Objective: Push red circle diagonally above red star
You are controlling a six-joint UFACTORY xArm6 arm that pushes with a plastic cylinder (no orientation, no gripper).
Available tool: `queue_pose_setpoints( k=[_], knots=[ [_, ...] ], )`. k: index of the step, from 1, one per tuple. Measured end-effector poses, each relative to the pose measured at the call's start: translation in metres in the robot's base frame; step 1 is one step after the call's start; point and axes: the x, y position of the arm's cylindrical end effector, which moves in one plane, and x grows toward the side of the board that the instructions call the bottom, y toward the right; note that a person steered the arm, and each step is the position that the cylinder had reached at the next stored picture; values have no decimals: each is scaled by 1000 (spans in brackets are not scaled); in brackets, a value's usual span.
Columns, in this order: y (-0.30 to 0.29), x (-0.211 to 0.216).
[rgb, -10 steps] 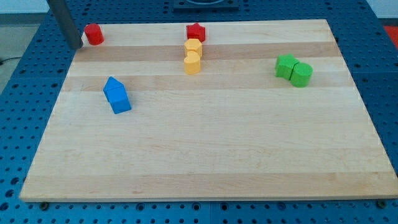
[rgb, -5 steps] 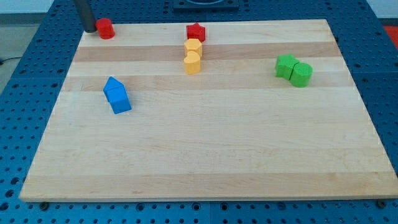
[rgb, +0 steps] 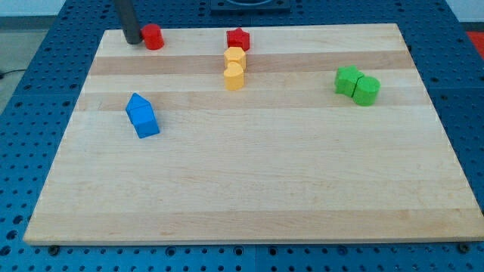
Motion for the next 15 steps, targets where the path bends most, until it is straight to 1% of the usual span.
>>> queue_pose_setpoints(
  k=[6, 8, 11, 15],
  knots=[
    [98, 0],
    [105, -13],
    [139, -13],
    [169, -13]
  ],
)
